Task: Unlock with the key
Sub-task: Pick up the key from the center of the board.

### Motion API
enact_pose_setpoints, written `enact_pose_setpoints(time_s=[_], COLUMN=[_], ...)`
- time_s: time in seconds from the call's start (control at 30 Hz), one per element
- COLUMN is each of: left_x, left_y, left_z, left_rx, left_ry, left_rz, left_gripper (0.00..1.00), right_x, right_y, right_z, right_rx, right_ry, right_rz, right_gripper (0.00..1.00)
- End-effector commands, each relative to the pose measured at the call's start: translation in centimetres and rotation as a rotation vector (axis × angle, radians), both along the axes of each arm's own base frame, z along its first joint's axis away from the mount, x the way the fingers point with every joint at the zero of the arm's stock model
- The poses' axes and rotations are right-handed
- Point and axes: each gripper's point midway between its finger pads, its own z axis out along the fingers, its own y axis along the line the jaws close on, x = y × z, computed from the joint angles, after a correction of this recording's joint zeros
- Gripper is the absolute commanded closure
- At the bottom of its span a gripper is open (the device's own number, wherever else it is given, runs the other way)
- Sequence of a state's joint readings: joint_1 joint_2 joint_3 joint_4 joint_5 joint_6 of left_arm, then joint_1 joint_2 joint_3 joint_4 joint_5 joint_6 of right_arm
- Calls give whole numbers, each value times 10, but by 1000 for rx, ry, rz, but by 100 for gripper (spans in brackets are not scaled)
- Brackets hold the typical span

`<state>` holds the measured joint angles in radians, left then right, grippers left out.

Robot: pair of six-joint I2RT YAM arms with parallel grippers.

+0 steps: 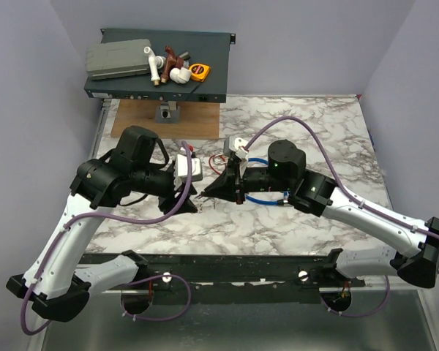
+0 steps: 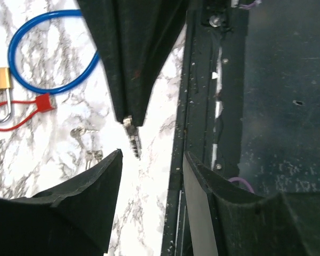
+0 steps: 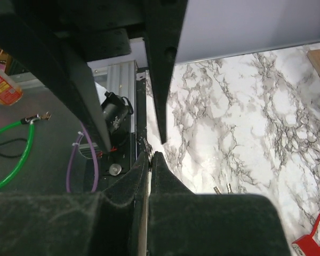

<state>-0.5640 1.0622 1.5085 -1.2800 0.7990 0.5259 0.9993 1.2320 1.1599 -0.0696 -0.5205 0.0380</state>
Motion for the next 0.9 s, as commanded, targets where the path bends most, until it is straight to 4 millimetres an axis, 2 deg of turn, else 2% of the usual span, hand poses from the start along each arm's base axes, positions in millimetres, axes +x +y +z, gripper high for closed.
enact_pose_setpoints(time_s=[0.0,0.1,0.23,0.43,0.57,0.73,0.87], left_x=[32,41,39,0,-4,3,11], left_y=[5,4,1,-4,-2,0,5], left_z=[-4,3,0,6,4,13,11], left_rx=[10,-13,-13,-57,-30,-33,-1], left_ry=[-103,-121,-108,5,36,-35,-82], left_rz=[114,137,105,-71,-92,-64,-33], left_gripper=[51,51,54,82,99,100,100], right_x=[-5,-7,-8,-4,-3,-3,-4], right_y=[-4,-3,-3,-2,-2,-2,-3], right_z=[10,10,12,12,9,5,2], right_rx=[42,42,49,55,49,39,30], right_ry=[-1,5,6,2,5,11,15], right_rz=[11,20,26,7,2,3,3], right_gripper=[99,99,99,99,99,99,99])
